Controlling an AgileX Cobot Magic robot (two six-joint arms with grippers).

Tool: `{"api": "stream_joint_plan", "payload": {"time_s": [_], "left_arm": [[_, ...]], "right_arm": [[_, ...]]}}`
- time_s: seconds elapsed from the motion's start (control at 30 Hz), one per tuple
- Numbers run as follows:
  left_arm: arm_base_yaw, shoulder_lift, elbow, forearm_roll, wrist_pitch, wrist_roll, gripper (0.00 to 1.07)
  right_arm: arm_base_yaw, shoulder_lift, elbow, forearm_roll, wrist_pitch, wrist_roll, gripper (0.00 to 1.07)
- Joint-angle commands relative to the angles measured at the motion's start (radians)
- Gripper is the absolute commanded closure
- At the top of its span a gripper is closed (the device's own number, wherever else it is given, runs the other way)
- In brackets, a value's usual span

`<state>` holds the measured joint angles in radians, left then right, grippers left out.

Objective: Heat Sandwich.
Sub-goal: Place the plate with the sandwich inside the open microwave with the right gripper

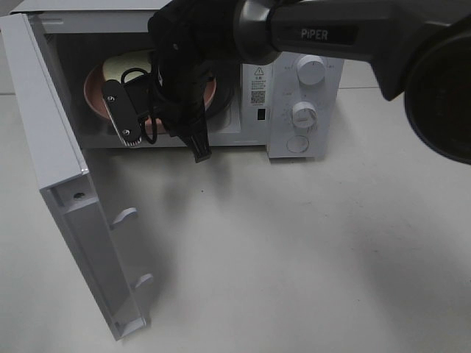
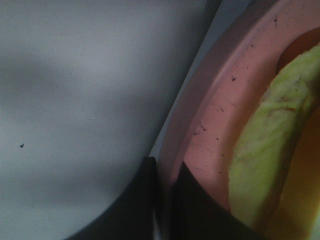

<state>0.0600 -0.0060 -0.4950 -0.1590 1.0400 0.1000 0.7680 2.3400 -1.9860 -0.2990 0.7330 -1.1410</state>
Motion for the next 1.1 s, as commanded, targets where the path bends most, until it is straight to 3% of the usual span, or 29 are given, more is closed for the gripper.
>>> {"api": "stream_joint_plan", "payload": {"time_s": [0.03, 0.37, 1.1], "left_arm": [[-0.001, -0.024, 0.002, -0.005, -0.002, -0.006, 0.05], [-0.001, -0.024, 0.002, 0.000, -0.002, -0.006, 0.05], [-0.001, -0.024, 0.002, 0.005, -0.002, -0.006, 0.05]], "right_arm": [[0.000, 0.025, -0.058, -0.032, -0.009, 0.036, 1.07], [-0.012, 0.092, -0.159, -0.057, -0.007, 0.066, 1.06], [-0.057, 0.150, -0.200, -0.049, -0.059, 0.070, 1.03]]}}
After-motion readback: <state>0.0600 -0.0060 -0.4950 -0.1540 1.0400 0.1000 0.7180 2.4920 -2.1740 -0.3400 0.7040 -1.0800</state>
